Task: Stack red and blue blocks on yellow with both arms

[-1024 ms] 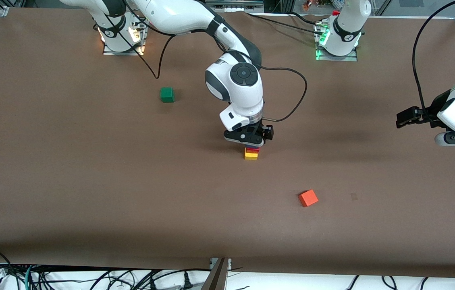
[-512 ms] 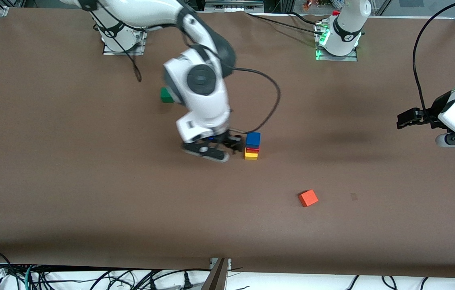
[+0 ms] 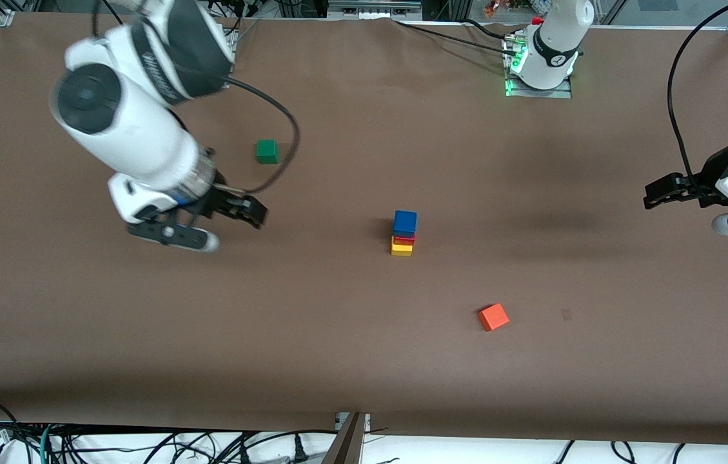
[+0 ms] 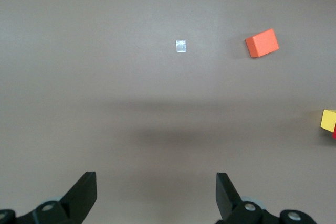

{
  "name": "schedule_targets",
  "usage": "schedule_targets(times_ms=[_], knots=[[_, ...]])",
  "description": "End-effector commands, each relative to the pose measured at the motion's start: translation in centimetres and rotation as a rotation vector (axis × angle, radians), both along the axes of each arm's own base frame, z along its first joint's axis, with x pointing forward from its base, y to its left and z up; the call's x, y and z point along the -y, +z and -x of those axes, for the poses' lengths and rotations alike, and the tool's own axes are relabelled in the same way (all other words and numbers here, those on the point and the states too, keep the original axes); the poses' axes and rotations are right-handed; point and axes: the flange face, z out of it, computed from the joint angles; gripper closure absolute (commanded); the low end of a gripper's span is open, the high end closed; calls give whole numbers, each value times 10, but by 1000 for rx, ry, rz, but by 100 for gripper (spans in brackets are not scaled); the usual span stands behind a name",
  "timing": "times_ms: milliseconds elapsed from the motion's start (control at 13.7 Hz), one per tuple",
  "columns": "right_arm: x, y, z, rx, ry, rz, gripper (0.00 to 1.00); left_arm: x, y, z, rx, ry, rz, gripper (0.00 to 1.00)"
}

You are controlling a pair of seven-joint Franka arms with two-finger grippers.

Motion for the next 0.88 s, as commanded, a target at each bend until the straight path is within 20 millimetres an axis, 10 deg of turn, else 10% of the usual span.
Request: schedule_targets(times_ms=[0,366,805], knots=[[81,8,54,-12,72,-42,0,-1,5,-4,10,-11,24,0],[160,23,79,17,257,47,0,3,6,-4,10,-17,23,0],[163,45,64,63,317,71,0,2,7,-3,10,-16,23,0]])
